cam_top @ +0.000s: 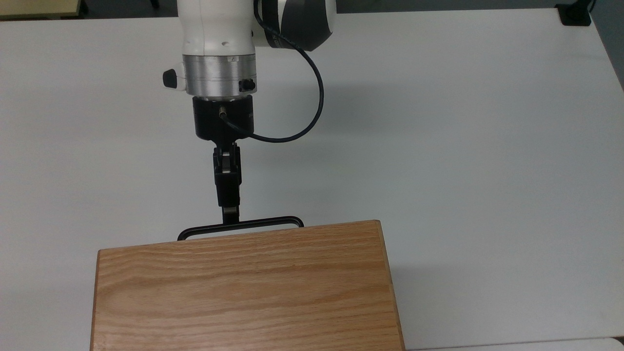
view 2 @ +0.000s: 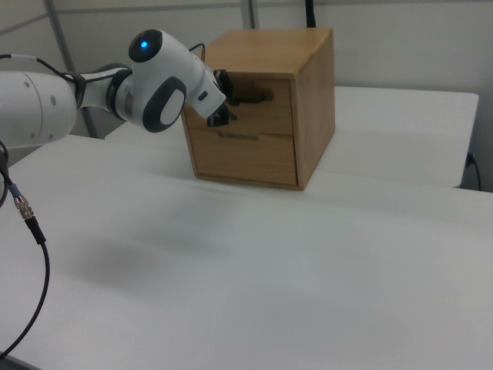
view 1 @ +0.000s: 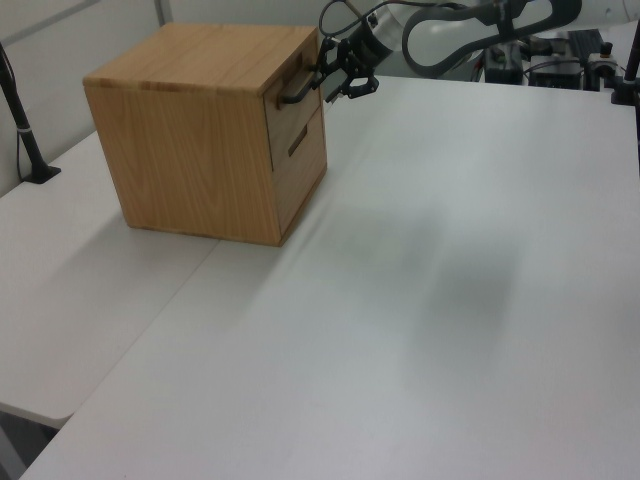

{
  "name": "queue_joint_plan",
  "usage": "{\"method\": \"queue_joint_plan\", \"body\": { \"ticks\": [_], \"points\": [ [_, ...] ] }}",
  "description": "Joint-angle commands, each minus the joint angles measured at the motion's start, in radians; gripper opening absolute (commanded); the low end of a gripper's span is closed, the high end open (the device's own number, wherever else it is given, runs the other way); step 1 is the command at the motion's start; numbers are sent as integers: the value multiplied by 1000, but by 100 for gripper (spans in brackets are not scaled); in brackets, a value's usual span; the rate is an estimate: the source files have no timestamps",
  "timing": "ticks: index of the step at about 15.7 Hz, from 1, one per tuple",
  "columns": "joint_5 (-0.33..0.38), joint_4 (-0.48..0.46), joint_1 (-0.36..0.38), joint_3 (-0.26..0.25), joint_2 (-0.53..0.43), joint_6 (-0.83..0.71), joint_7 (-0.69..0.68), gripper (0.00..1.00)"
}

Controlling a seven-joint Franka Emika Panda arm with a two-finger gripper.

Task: Open the drawer by sliding it
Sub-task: 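Close the gripper on the black drawer handle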

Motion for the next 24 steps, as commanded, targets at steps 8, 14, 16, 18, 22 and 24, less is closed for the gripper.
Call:
{"method": "queue_joint_plan", "body": {
  "ticks": [8, 14, 16, 18, 22, 24],
  "points": [
    [38, 14, -39, 5, -72, -13, -83, 40],
    [41, 24, -28, 3, -3, -2, -86, 43],
    [40, 24, -22, 5, 2, 0, -91, 43],
    [40, 46, -21, 11, 17, 1, -92, 43],
    [38, 96, -10, 11, 65, 3, -88, 38],
    [37, 106, 5, 11, 74, 3, -89, 30]
  ]
}}
